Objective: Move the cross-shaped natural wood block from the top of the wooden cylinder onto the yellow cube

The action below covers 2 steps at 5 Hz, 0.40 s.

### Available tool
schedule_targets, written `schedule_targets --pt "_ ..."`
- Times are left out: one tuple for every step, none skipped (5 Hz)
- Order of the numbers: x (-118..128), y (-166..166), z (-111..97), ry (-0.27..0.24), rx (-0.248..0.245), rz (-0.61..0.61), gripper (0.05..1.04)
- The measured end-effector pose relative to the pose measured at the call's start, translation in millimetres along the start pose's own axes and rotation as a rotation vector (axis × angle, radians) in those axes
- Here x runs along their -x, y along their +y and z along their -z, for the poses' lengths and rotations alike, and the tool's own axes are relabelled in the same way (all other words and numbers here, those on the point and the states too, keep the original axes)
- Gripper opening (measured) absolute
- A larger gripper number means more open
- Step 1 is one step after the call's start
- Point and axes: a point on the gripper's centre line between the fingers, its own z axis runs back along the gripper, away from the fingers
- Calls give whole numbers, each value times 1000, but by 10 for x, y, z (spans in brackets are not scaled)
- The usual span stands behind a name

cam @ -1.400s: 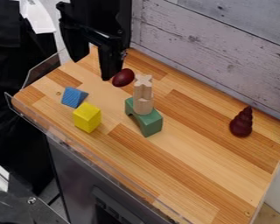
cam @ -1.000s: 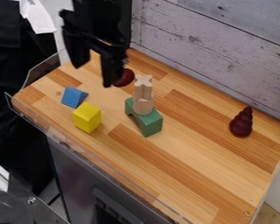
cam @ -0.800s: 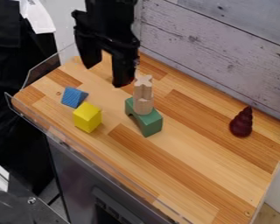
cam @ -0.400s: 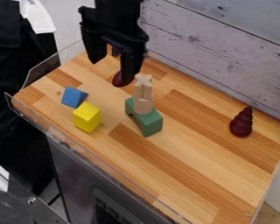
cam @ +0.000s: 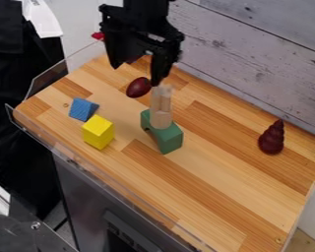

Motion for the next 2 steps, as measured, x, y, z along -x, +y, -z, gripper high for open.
schedule_targets --pt "-5 -103 -1 3 28 -36 1000" --pt "-12 -170 -3 3 65 -83 1000"
